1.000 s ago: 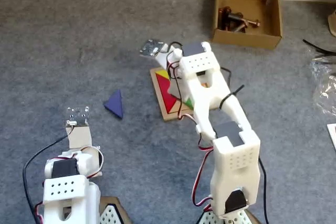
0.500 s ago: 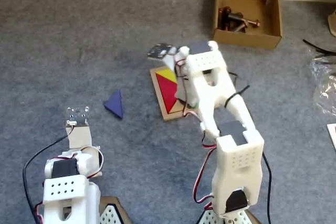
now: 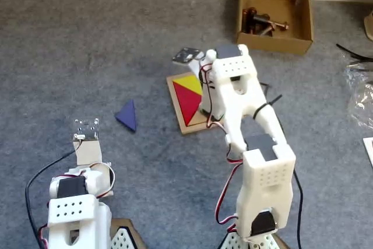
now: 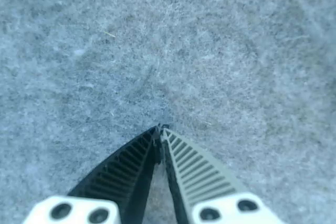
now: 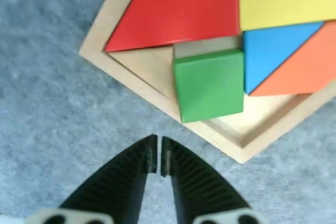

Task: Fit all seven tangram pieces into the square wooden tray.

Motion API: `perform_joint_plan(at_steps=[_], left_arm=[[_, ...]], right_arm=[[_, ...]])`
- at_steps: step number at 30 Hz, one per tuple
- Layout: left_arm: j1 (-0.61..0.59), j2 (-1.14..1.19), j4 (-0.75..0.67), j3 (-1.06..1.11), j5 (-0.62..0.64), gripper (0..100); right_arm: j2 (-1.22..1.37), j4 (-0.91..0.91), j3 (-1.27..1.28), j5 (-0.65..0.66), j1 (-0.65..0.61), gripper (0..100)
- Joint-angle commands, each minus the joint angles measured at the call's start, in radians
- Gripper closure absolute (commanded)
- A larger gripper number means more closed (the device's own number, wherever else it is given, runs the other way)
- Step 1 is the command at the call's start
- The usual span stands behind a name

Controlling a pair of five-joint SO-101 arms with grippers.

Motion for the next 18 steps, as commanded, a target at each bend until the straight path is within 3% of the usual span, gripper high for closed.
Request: perform_joint_plan(at_steps=[1,18], left_arm=[[-0.022,-0.004,0.011,-0.001,0.009,100],[-0.022,-0.004,0.011,-0.001,0.009,100]], right_arm=[[-0.062,-0.041,-0.054,-0.014,0.053,99.0],[0.120,-0.097,-0.065,-0.014,0.107,99.3]])
